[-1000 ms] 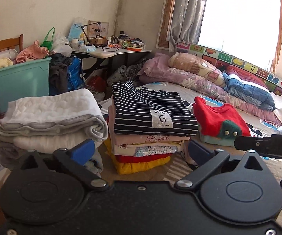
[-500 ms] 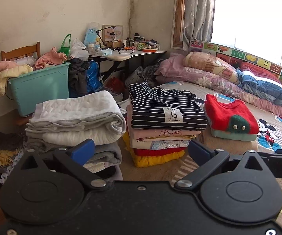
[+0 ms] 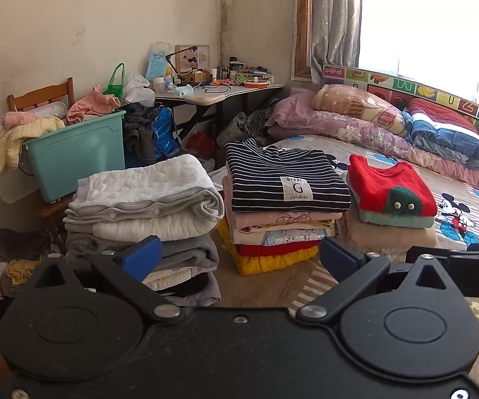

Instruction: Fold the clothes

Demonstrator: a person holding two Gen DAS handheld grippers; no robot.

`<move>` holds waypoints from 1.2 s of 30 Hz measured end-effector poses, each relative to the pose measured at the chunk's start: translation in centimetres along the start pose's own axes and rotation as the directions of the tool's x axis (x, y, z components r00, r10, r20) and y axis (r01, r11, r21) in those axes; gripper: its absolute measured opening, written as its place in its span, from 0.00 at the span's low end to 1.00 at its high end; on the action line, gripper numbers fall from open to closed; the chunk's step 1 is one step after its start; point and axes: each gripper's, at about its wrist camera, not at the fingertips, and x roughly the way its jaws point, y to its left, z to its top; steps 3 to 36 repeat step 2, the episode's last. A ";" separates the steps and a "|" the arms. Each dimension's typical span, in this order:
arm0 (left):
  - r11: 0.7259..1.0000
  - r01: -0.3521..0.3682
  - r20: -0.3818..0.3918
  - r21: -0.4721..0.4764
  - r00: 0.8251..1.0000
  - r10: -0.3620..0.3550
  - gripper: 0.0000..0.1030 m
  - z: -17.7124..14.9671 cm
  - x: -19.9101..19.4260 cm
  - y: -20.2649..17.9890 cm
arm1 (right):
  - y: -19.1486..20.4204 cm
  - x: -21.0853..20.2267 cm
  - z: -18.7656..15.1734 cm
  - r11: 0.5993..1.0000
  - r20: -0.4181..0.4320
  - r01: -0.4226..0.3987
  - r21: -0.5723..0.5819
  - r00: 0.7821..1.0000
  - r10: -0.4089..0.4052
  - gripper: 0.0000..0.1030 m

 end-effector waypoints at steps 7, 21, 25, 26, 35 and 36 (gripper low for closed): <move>1.000 -0.007 0.003 0.002 1.000 0.007 1.00 -0.2 -0.2 0.1 | 0.2 -0.2 -0.2 1.000 -0.001 0.000 0.004 1.000 0.000 1.00; 1.000 -0.007 0.003 0.002 1.000 0.007 1.00 -0.2 -0.2 0.1 | 0.2 -0.2 -0.2 1.000 -0.001 0.000 0.004 1.000 0.000 1.00; 1.000 -0.007 0.003 0.002 1.000 0.007 1.00 -0.2 -0.2 0.1 | 0.2 -0.2 -0.2 1.000 -0.001 0.000 0.004 1.000 0.000 1.00; 1.000 -0.007 0.003 0.002 1.000 0.007 1.00 -0.2 -0.2 0.1 | 0.2 -0.2 -0.2 1.000 -0.001 0.000 0.004 1.000 0.000 1.00; 1.000 -0.007 0.003 0.002 1.000 0.007 1.00 -0.2 -0.2 0.1 | 0.2 -0.2 -0.2 1.000 -0.001 0.000 0.004 1.000 0.000 1.00; 1.000 -0.007 0.003 0.002 1.000 0.007 1.00 -0.2 -0.2 0.1 | 0.2 -0.2 -0.2 1.000 -0.001 0.000 0.004 1.000 0.000 1.00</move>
